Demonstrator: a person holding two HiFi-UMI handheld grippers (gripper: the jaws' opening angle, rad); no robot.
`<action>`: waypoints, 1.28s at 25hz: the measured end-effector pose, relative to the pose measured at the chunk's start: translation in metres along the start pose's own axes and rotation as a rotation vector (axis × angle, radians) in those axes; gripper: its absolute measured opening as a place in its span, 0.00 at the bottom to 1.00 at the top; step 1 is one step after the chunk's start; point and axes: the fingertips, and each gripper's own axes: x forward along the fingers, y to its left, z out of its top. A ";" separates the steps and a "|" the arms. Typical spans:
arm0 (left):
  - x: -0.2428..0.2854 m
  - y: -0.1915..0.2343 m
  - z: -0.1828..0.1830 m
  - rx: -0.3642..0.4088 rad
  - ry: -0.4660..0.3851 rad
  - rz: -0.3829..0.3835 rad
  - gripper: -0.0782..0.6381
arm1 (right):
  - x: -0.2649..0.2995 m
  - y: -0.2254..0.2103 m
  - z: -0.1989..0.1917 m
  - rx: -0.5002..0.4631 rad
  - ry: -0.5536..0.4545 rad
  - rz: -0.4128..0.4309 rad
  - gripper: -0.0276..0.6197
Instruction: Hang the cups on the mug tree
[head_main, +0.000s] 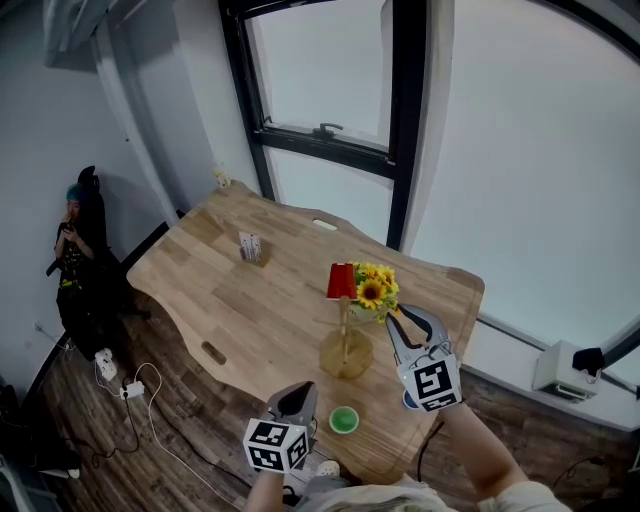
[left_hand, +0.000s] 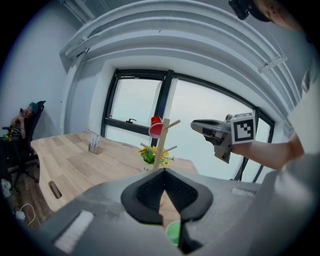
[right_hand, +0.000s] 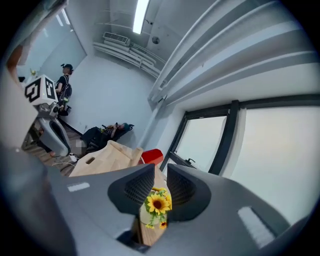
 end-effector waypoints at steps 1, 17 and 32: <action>-0.001 0.000 0.000 -0.001 -0.001 0.000 0.11 | -0.005 -0.001 -0.003 0.013 0.008 -0.006 0.16; 0.002 -0.006 -0.002 0.002 0.009 -0.037 0.11 | -0.080 -0.012 -0.074 0.152 0.166 -0.110 0.21; 0.017 -0.024 -0.020 0.018 0.076 -0.094 0.11 | -0.117 0.011 -0.162 0.336 0.368 -0.138 0.29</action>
